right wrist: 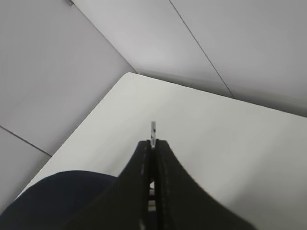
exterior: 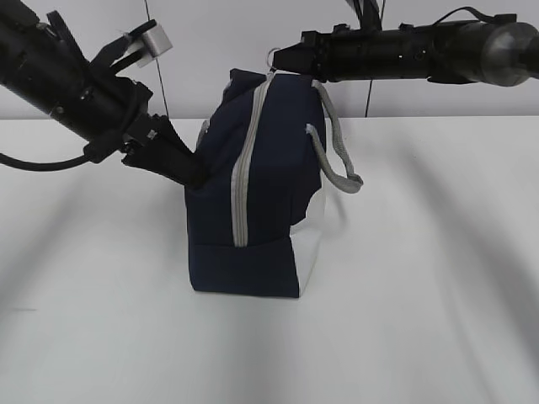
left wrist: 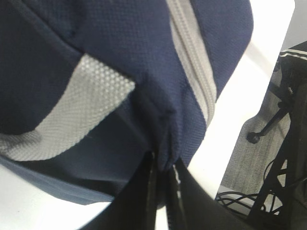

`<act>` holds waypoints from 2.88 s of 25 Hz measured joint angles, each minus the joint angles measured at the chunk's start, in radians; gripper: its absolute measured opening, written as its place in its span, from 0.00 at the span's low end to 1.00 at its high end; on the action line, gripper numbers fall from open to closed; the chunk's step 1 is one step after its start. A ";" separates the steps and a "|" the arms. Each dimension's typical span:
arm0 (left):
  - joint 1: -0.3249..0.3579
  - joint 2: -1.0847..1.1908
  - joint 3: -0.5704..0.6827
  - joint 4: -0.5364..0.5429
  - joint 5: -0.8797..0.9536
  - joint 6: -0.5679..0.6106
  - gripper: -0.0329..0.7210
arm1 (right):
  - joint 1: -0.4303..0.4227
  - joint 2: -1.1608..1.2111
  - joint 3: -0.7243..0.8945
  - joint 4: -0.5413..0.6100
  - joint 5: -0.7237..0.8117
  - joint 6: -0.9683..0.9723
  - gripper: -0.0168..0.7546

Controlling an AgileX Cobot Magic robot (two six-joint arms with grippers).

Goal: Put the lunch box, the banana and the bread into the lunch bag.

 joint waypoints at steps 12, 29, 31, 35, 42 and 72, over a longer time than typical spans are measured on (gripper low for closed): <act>0.033 0.000 -0.146 0.010 0.032 -0.233 0.43 | 0.000 0.000 -0.001 -0.004 -0.090 0.000 0.03; 0.052 0.073 -0.334 -0.011 -0.242 -0.402 0.55 | 0.000 0.000 -0.001 -0.006 -0.121 0.012 0.03; 0.052 0.116 -0.374 -0.021 -0.237 -0.403 0.55 | 0.000 0.000 -0.001 -0.006 -0.123 0.012 0.03; 0.052 0.187 -0.431 -0.035 -0.233 -0.404 0.55 | 0.000 0.000 -0.001 -0.006 -0.123 0.012 0.03; 0.052 0.280 -0.503 -0.075 -0.224 -0.408 0.55 | 0.000 0.000 -0.001 -0.006 -0.123 0.014 0.03; 0.027 0.320 -0.515 -0.172 -0.169 -0.408 0.50 | 0.000 0.000 -0.001 -0.006 -0.123 0.016 0.03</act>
